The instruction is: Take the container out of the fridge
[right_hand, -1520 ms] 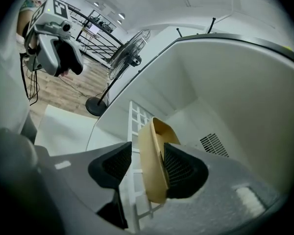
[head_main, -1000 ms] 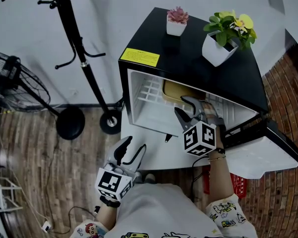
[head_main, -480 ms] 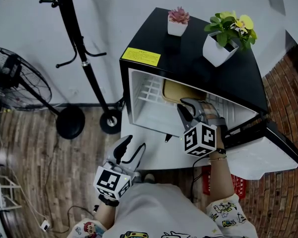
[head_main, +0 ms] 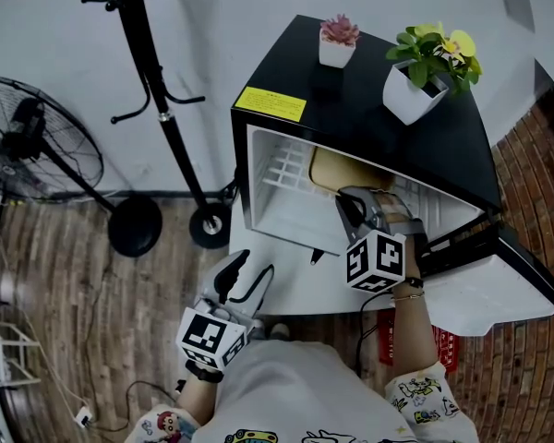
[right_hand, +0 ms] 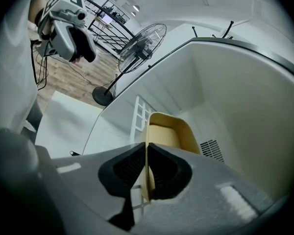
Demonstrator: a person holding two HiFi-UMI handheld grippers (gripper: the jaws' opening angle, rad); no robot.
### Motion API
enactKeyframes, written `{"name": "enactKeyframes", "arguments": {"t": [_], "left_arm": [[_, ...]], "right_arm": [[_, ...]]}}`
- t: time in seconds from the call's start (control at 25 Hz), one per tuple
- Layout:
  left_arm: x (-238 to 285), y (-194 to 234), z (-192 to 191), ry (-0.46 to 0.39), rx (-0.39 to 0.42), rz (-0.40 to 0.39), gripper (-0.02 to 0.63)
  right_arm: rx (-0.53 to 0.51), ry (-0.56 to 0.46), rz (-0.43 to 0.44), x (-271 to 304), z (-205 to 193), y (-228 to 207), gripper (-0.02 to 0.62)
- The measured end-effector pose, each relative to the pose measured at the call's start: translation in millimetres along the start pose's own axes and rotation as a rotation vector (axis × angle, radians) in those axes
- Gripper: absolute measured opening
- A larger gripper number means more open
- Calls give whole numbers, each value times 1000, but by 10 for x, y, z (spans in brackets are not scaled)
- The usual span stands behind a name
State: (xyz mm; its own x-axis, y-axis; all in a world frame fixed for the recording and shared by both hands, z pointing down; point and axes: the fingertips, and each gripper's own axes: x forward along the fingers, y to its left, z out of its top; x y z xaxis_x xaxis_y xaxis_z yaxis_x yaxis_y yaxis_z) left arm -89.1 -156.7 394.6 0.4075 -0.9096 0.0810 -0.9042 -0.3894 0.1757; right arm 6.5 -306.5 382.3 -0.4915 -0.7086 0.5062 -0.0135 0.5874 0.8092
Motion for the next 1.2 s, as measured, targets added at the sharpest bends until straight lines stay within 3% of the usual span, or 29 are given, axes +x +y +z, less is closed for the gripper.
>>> {"name": "enactKeyframes", "arguments": {"t": [1.2], "left_arm": [[-340,-95,34,-33,24,16,192]], "right_arm": [[24,-21,4,-439,171,190,18]]}}
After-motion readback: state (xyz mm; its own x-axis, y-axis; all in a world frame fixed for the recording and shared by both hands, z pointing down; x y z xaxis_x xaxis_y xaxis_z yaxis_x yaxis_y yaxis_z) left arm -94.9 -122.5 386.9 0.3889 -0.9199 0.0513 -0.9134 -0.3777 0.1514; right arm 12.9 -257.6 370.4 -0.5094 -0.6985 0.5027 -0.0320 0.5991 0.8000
